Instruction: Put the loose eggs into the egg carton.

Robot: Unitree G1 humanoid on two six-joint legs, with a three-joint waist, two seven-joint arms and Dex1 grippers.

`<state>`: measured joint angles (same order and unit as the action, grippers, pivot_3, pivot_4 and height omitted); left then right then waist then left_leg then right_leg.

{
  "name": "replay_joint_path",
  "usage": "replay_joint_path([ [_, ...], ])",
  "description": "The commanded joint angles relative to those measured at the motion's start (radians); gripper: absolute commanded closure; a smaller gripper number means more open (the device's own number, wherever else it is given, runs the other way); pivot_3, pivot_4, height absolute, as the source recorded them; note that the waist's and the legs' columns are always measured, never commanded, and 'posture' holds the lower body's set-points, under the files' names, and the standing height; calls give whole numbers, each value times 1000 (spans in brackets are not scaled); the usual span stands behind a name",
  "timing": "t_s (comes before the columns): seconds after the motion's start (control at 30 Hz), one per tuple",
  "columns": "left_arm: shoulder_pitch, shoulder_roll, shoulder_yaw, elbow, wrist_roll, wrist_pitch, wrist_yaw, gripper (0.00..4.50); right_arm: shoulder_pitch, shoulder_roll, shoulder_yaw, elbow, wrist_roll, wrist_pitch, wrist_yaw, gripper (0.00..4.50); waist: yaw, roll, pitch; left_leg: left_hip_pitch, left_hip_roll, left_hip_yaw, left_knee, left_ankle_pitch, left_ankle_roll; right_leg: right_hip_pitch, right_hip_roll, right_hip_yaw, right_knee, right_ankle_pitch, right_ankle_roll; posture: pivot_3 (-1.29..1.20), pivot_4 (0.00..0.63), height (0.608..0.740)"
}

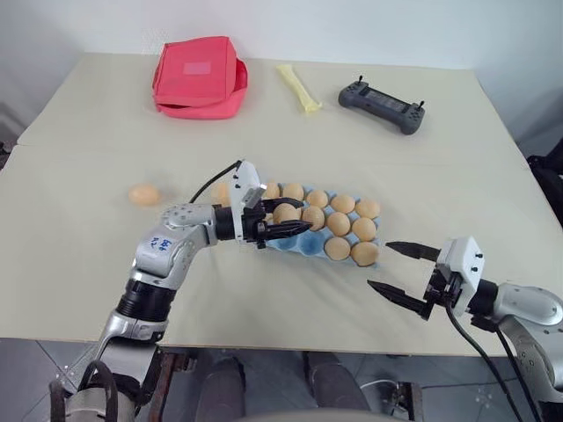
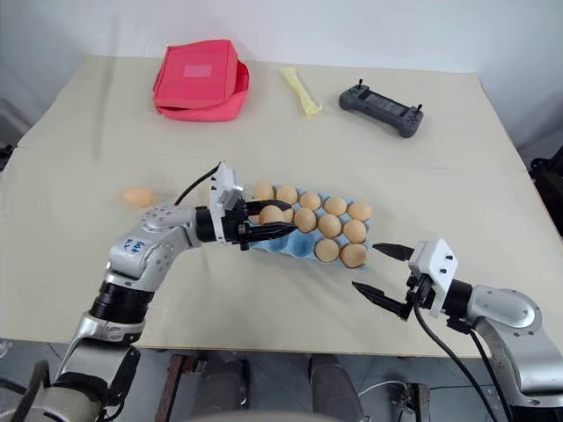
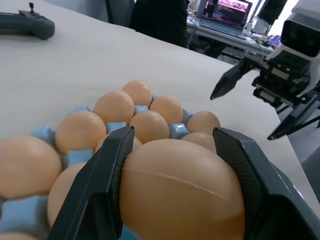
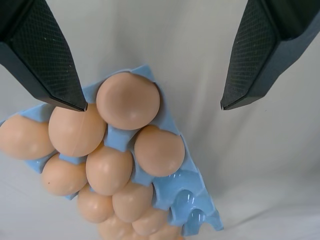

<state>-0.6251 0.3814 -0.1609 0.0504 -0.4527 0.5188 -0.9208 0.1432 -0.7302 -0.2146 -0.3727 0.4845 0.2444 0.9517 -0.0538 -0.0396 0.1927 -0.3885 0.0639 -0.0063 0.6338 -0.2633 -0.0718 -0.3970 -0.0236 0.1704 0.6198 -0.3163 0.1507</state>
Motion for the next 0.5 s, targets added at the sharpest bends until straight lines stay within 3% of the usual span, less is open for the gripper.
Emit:
replay_joint_path([
  [0.03,-46,-24,-16,35,19,-43,-44,2233,21,8,-47,-53,19,-5,-25,0,0,0,0,0,0,0,0,0,0,0,0,0,0,0,0,0,150,740],
  [0.3,-97,-94,-50,123,54,-85,-86,2233,60,13,-62,-87,22,-3,-57,0,1,0,0,0,0,0,-1,0,0,0,0,0,0,0,0,0,150,740],
  [0.5,-117,-123,-39,151,49,-58,-84,323,69,12,-64,-95,25,-2,-69,0,1,0,0,0,0,0,-1,0,0,0,0,0,0,0,0,0,150,740],
])
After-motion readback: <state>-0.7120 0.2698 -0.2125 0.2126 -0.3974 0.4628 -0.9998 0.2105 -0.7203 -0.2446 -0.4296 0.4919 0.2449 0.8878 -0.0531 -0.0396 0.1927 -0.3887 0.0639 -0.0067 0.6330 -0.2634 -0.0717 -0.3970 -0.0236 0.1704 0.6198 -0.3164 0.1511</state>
